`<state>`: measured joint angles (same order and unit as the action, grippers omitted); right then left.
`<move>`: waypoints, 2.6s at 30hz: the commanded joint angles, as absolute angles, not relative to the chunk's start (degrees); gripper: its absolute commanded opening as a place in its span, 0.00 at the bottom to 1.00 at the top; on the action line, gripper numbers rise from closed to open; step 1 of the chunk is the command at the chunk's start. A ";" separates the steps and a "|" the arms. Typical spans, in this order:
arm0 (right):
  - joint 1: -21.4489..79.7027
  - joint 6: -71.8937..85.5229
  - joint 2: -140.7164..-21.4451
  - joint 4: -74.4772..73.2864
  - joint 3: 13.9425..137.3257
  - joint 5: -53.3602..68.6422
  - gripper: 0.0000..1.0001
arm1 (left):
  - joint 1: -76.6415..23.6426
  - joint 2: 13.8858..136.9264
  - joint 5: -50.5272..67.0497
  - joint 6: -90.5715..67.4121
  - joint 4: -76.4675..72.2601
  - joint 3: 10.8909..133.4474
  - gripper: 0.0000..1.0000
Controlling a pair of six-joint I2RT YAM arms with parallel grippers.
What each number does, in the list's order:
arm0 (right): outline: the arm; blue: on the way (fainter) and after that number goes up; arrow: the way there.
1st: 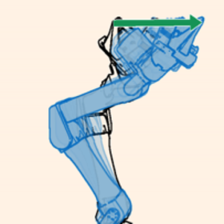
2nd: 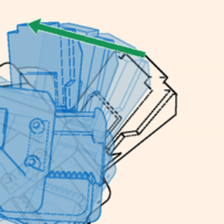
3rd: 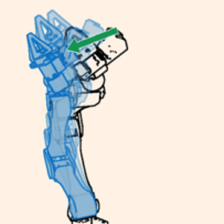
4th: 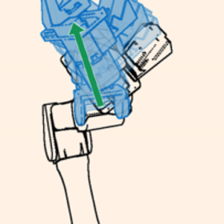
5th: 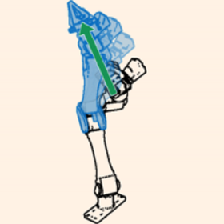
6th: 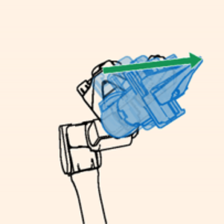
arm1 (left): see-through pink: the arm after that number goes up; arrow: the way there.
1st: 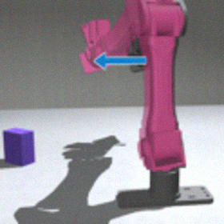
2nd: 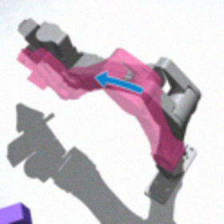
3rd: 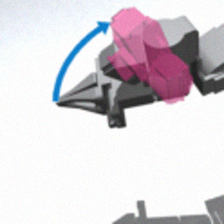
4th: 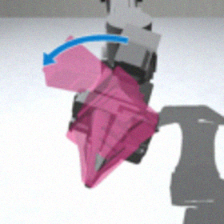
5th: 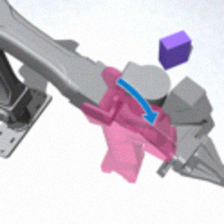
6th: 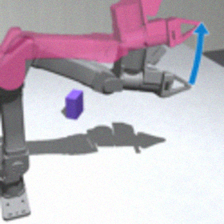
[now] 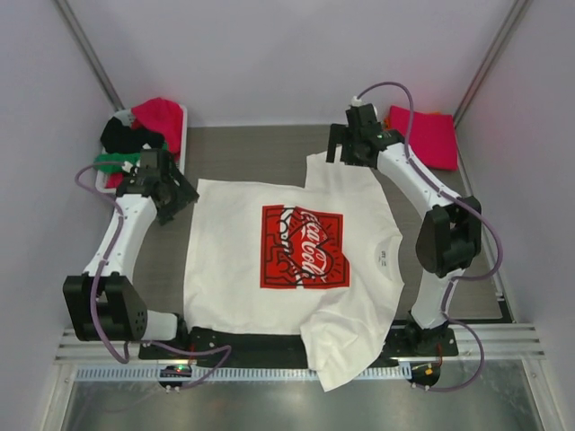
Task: Fold and stack the t-shirts
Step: Flatten the tshirt out, then fold the tshirt
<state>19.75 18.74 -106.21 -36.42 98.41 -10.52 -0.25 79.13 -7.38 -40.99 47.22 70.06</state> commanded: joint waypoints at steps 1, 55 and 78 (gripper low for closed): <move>19.69 24.78 -109.16 -36.91 93.80 -7.81 0.99 | -0.26 77.44 -3.35 -39.64 41.84 64.88 0.76; 11.34 24.50 -101.28 -43.24 98.03 -10.90 1.00 | -5.80 81.95 -6.94 -41.13 50.01 72.02 0.74; 17.14 48.95 -53.96 -48.78 37.44 -5.27 0.99 | -13.35 48.86 -18.62 -71.27 55.02 32.52 0.65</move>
